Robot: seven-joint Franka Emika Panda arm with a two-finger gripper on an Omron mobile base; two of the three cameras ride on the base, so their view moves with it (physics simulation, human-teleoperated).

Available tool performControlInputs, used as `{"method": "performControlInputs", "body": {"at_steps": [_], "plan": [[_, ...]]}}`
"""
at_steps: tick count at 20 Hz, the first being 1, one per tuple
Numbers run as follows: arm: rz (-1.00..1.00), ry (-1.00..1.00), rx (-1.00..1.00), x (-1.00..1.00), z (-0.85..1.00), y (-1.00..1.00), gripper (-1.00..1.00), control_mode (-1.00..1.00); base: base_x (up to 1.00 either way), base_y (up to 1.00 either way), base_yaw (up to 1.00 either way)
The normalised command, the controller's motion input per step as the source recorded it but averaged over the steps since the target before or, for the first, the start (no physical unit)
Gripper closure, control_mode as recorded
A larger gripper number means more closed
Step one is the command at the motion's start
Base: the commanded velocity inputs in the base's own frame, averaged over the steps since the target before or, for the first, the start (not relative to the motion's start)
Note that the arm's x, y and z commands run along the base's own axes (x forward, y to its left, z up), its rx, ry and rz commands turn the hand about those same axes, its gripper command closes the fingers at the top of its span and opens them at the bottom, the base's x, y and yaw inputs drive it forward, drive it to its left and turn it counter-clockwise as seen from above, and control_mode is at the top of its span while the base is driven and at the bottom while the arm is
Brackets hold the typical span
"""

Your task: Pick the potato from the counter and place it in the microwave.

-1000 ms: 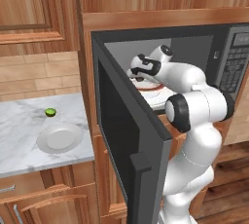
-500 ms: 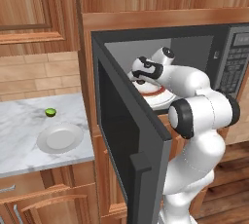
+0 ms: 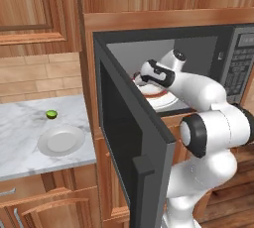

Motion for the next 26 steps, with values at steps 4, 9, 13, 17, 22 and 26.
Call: {"method": "performControlInputs", "body": {"at_steps": [4, 9, 13, 17, 22, 26], "plan": [[0.0, -0.08, 0.0, -1.0, 0.01, 0.0, -1.0, -1.0, 0.0, 0.0, 0.0], [0.0, -0.12, 0.0, -1.0, 0.14, 0.0, -1.0, -1.0, 0.0, 0.0, 0.0], [0.0, -0.09, 0.0, -1.0, 0.3, 0.0, -1.0, -1.0, 0.0, 0.0, 0.0], [-0.01, -0.02, -0.08, -1.0, 0.56, 0.0, -1.0, -1.0, 0.0, 0.0, 0.0], [-0.03, 0.01, -0.1, -1.0, 0.81, 0.0, -1.0, -1.0, 0.0, 0.0, 0.0], [-0.03, 0.1, -0.06, -1.0, 0.7, -0.01, -1.0, -1.0, 0.0, 0.0, 0.0]]}}
